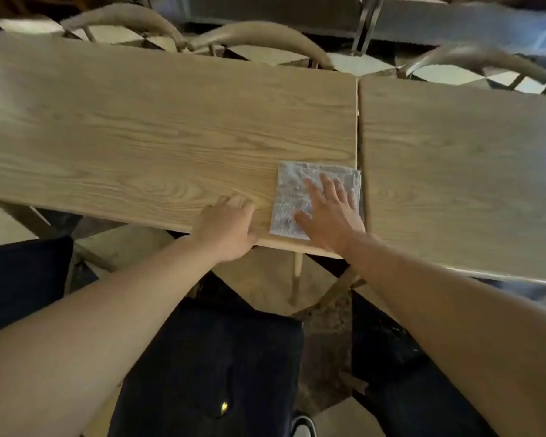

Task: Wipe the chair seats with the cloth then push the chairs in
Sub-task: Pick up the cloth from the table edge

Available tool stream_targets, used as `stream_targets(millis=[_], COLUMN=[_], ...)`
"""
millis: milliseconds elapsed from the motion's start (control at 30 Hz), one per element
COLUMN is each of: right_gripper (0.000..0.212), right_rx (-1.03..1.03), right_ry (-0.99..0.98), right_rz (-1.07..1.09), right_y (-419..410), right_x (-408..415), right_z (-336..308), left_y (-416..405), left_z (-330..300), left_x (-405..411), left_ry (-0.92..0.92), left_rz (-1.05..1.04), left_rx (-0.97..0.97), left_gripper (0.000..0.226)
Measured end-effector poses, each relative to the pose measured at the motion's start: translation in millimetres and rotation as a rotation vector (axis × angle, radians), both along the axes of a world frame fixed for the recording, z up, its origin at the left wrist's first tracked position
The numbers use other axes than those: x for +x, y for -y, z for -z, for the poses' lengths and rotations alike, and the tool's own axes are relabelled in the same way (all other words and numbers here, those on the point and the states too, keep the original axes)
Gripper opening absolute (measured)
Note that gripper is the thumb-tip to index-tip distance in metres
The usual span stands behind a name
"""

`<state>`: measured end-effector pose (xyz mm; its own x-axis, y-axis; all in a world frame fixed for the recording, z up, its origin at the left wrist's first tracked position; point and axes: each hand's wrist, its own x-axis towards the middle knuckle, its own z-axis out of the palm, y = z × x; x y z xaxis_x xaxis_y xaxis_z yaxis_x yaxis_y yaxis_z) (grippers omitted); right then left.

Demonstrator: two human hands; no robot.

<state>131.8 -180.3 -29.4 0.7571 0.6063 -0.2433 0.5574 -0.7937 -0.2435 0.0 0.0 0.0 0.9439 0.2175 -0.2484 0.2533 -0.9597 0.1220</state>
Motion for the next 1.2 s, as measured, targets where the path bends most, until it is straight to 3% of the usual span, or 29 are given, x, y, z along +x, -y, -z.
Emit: stream_targets(millis=[267,367,533,900,1200], right_gripper=[0.109,0.096,0.057,0.048,0.024], right_rx=[-0.042,0.024,0.102,0.237,0.375], right_ry=[0.079,0.120,0.090,0.011,-0.019], right_rz=[0.010,0.017,0.032,0.088,0.027], right_y=[-5.2,-3.2,-3.4,-23.7,-41.9], right_x=[12.0,9.9,5.3,-95.9,-173.4], right_z=[46.5,50.7,46.8,35.9,-28.5], left_y=[-0.1,-3.2,-6.3,-18.0,-49.2], left_z=[41.2,44.3,39.7,38.3,-2.3], left_x=[-10.8,-20.3,-33.8,-79.1,-142.0], left_ry=[0.127,0.160,0.164,0.163,0.133], left_rz=[-0.118,-0.168,-0.169,-0.072,-0.028], left_rx=[0.048,0.022,0.027,0.043,0.040], left_gripper=[0.049,0.040,0.035,0.046,0.050])
